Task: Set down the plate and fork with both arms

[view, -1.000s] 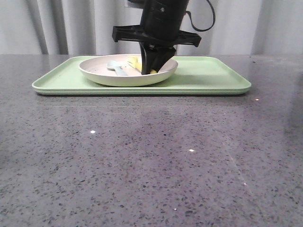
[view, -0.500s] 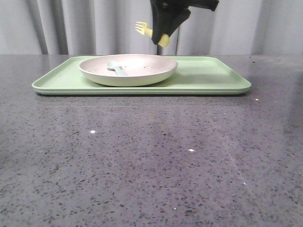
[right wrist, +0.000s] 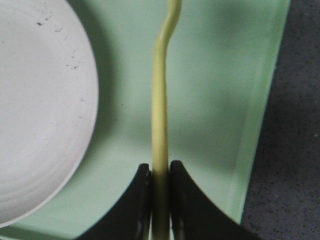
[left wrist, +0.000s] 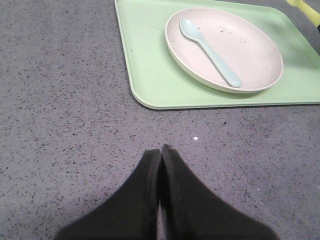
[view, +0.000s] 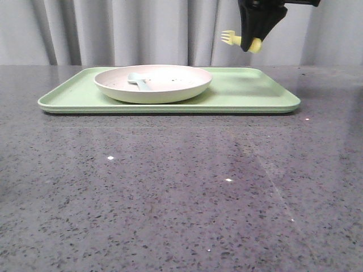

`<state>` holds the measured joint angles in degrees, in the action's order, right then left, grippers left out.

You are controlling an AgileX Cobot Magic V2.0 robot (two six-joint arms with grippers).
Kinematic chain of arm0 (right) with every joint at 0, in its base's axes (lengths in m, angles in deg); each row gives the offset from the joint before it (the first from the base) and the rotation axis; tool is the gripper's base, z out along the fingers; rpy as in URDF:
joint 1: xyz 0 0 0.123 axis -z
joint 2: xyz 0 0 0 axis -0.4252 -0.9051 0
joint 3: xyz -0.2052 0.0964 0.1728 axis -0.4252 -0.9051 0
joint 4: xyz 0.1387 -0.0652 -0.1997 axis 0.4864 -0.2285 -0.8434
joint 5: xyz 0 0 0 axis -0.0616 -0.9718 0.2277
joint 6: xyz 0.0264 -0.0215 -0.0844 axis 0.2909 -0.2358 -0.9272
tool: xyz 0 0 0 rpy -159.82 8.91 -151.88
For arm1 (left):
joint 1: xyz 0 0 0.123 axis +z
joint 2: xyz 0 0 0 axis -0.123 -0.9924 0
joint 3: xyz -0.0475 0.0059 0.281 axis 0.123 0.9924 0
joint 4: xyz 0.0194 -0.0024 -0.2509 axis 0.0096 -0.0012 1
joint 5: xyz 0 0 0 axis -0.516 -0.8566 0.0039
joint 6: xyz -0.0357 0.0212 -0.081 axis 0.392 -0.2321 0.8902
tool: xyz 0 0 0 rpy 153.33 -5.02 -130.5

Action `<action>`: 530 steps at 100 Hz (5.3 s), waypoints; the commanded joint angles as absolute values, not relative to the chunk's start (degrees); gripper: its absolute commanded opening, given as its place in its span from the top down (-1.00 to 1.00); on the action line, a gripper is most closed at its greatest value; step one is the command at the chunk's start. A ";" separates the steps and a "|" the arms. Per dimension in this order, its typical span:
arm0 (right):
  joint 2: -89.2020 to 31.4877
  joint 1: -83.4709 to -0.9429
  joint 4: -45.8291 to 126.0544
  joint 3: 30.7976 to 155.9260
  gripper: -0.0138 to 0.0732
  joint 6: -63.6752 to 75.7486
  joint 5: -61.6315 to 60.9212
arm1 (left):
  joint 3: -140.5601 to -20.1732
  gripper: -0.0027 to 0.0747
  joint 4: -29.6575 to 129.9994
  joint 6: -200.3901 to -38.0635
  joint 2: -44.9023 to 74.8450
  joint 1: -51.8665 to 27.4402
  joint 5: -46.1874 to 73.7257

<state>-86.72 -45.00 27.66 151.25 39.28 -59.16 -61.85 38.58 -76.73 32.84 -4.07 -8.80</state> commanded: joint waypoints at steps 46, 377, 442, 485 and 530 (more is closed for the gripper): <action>-88.77 -44.46 28.00 152.61 0.76 39.29 -62.60 | -63.40 0.98 39.37 -76.34 33.07 -4.00 -4.87; 4.27 -44.46 27.97 71.84 0.84 39.34 -22.06 | -51.87 0.98 38.78 -76.63 55.24 -4.00 -0.64; 10.60 -44.46 27.97 66.62 0.84 39.34 -20.29 | -50.89 0.98 38.55 -76.63 57.85 -4.00 -0.53; 10.60 -44.46 27.97 66.62 0.84 39.34 -20.29 | -50.89 0.98 38.55 -76.63 57.85 -4.00 -0.53; 10.60 -44.46 27.97 66.62 0.84 39.34 -20.29 | -43.80 0.99 28.81 -76.00 58.74 -1.76 12.23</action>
<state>10.94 -44.76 28.26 65.14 39.41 -24.70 -44.71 31.31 -76.73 58.77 -2.98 1.29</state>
